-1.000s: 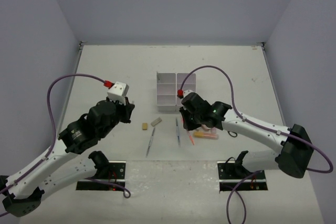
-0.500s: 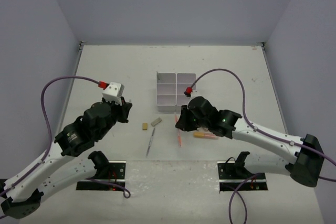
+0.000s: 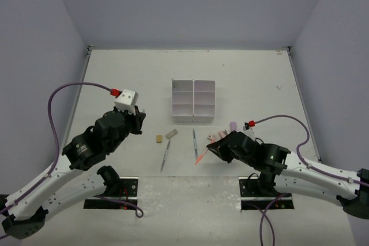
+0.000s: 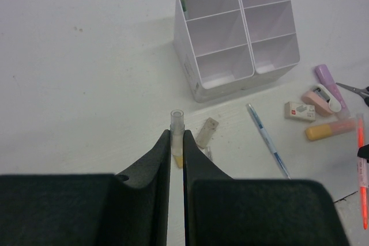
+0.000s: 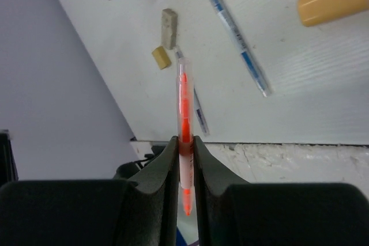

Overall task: Sort the stationery into containers
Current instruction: Place the pen at the corner of the board.

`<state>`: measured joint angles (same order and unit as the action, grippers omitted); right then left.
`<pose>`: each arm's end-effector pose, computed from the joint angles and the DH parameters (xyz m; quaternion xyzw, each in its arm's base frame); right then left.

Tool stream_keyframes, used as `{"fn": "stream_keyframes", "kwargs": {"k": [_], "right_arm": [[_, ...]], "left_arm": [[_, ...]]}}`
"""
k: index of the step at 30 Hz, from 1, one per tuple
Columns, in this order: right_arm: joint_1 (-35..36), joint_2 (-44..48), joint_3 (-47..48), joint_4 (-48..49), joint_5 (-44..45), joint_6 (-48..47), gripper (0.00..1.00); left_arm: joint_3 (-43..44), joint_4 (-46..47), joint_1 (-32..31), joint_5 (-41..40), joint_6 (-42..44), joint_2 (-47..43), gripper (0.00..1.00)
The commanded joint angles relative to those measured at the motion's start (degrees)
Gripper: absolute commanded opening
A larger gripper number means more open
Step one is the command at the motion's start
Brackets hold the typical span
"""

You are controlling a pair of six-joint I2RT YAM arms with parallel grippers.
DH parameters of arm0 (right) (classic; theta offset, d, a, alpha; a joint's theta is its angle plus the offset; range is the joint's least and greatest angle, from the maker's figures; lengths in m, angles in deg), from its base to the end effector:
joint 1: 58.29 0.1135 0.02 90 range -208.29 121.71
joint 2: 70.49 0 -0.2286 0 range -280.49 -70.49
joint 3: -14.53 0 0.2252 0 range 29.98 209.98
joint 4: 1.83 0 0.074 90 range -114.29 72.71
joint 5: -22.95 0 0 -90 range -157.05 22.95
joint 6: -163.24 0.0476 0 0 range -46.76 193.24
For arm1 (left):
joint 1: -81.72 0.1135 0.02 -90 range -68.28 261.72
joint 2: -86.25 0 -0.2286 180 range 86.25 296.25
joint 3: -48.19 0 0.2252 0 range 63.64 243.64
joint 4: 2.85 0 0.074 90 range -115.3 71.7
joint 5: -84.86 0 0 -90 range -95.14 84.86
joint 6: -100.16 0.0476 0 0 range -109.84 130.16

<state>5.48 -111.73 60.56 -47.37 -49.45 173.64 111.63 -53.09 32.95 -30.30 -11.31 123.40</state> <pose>0.0849 0.1398 0.2051 0.3428 0.8328 0.3887 0.1945 0.1119 -0.0970 0.3038 0.0778 0.8232 -0.1566 0.5401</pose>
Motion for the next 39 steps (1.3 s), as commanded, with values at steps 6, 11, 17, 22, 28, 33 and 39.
{"fn": "stream_keyframes", "kwargs": {"k": [6,11,17,22,28,33,39], "right_arm": [[3.14,-11.4,1.55,-23.78,4.61,31.63,0.0],[5.22,-17.25,2.72,-26.85,2.56,37.7,0.0],[6.36,-26.07,2.05,-21.84,-1.91,47.85,0.0],[6.37,-29.58,1.69,-13.77,-1.38,53.55,0.0],[6.6,-30.22,5.71,-15.58,1.53,58.92,0.0],[6.99,-30.11,4.68,-12.52,2.51,61.96,0.0],[6.69,-32.09,3.1,-5.43,4.32,62.62,0.05]], "left_arm": [[0.0,2.01,0.08,-1.76,0.81,0.53,0.0],[-0.08,2.01,0.08,-1.65,0.9,0.81,0.0],[-0.07,2.0,0.08,-1.39,0.99,0.78,0.0],[-0.27,2.09,0.08,-1.2,0.99,-0.17,0.0],[-0.35,2.27,0.08,-0.52,1.15,0.01,0.0],[-0.5,2.27,0.08,-0.26,1.17,0.11,0.0],[-0.61,2.27,0.08,-0.16,1.17,0.11,0.0]]}}
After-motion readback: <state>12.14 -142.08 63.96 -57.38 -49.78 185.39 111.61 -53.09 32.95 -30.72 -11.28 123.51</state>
